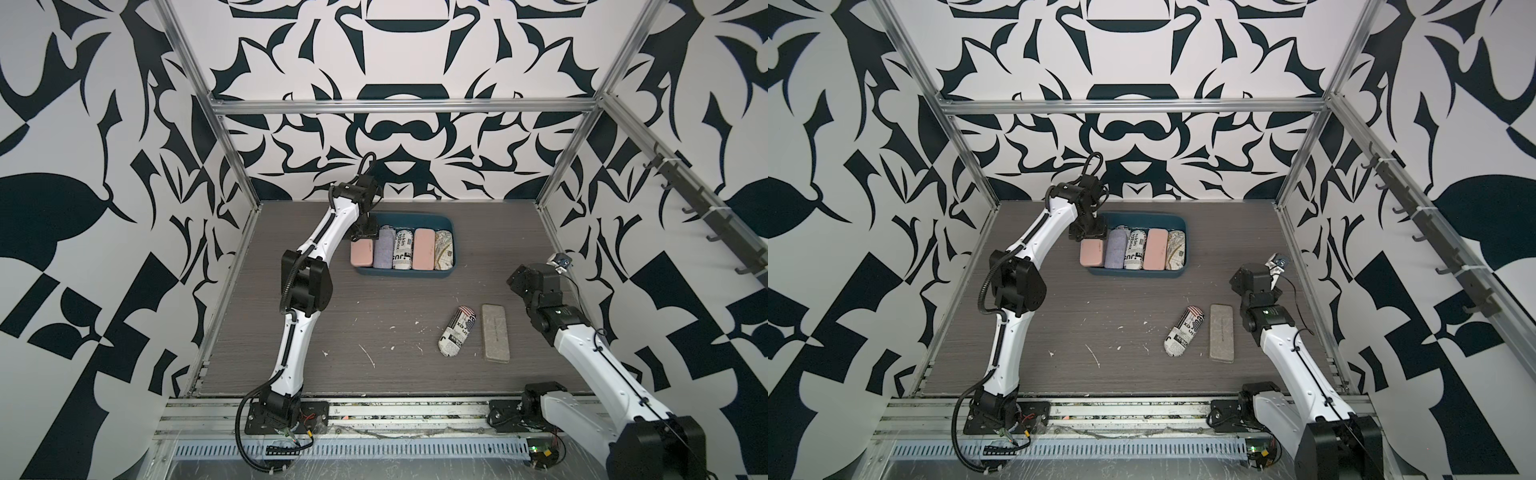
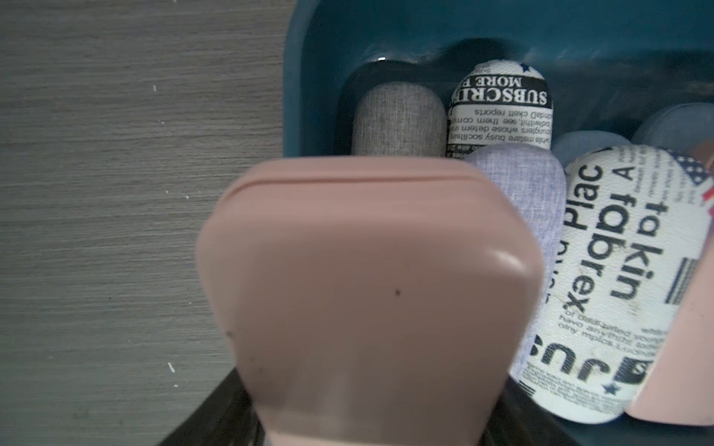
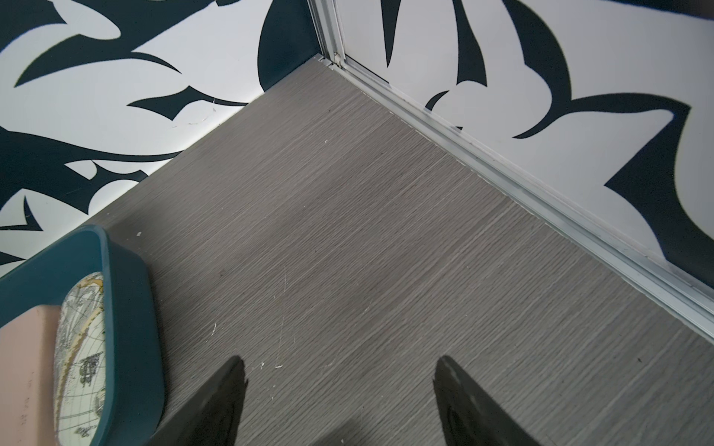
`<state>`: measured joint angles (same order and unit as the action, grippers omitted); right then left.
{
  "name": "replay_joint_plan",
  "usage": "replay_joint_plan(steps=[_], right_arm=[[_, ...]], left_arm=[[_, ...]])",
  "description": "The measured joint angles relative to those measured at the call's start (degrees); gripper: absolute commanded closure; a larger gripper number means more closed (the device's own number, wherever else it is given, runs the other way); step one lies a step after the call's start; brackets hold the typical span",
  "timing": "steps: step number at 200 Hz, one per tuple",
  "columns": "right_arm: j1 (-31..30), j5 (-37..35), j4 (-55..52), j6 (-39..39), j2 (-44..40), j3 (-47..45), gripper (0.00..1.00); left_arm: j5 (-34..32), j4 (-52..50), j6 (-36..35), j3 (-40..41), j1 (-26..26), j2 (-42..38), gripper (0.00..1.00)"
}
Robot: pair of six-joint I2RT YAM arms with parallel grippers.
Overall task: Put the glasses cases into the storage boxes
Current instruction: Place the glasses case in the storage box.
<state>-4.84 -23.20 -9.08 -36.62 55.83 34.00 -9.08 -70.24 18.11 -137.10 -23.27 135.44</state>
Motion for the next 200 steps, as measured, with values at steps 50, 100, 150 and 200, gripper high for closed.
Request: replay_joint_plan(steps=[50,100,150,200], right_arm=[[0.0,0.0,0.3,0.2,0.8,0.0,0.20],[0.0,0.0,0.4,0.4,1.6,0.0,0.20],[0.0,-0.2,0.4,0.6,2.3,0.0,0.20],[0.0,-0.1,0.5,0.6,3.6,0.0,0.20]], left_arm=[[-0.1,0.6,-0.8,-1.6,-0.2,2.8,0.35],[0.8,1.5,-1.3,-5.0,-0.2,6.2,0.34],[1.4,2.3,-1.5,-5.1,-0.1,6.7,0.34],[0.0,2.2,-1.7,-5.1,0.0,6.9,0.34]])
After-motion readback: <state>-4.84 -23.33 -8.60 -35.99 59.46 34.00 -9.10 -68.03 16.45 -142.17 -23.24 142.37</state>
